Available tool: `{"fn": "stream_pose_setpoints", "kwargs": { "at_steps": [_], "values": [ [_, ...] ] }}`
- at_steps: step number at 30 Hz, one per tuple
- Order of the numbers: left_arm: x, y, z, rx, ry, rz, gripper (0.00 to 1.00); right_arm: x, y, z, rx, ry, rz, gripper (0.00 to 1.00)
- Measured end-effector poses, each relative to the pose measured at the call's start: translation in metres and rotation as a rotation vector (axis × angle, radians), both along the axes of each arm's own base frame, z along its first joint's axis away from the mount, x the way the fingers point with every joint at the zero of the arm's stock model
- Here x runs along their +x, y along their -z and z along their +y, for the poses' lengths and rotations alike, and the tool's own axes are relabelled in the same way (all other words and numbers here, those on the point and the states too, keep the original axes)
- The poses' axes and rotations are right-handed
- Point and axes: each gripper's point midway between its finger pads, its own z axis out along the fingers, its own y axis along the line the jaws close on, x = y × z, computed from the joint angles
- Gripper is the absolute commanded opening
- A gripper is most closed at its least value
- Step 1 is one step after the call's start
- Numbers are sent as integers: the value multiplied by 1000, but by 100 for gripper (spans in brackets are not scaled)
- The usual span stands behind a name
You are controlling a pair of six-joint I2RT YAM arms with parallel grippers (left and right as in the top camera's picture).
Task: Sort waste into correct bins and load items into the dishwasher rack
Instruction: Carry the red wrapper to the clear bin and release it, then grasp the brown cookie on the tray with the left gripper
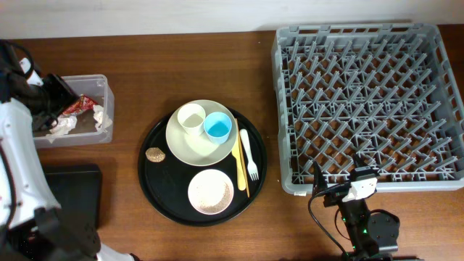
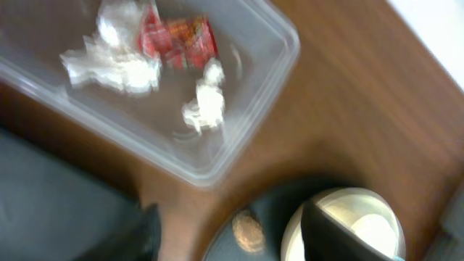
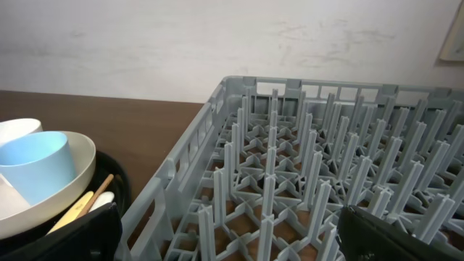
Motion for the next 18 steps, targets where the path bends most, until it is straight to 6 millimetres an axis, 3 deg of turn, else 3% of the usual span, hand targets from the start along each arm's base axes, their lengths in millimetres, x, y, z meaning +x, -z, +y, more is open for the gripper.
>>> {"fn": "stream_pose_setpoints", "kwargs": {
  "at_steps": [1, 3, 4, 5, 6, 8, 12, 14, 15, 18],
  "values": [
    [-15, -8, -14, -37, 34, 18, 99, 0, 0, 0, 0, 0, 0, 98],
    [-28, -13, -32, -71, 93, 38, 99, 0, 0, 0, -1, 0, 0, 98],
    [-35, -11, -54, -120, 149, 70, 99, 0, 0, 0, 0, 0, 0, 98],
    [-36, -11, -64, -134, 175, 79, 95, 0, 0, 0, 0, 0, 0, 98],
    [-44, -8, -78, -156, 209, 119, 76, 0, 0, 0, 0, 0, 0, 98],
    [-45, -7, -104, -152, 286, 148, 66, 0, 0, 0, 0, 0, 0, 98],
    [-48, 1, -159, -12, 471, 218, 62, 0, 0, 0, 0, 0, 0, 98],
    [-52, 14, -174, 50, 503, 260, 59, 0, 0, 0, 0, 0, 0, 99],
    [-53, 24, -177, 68, 509, 277, 53, 0, 0, 0, 0, 0, 0, 98],
    [-61, 65, -181, 85, 504, 348, 47, 0, 0, 0, 0, 0, 1, 98]
  ]
}}
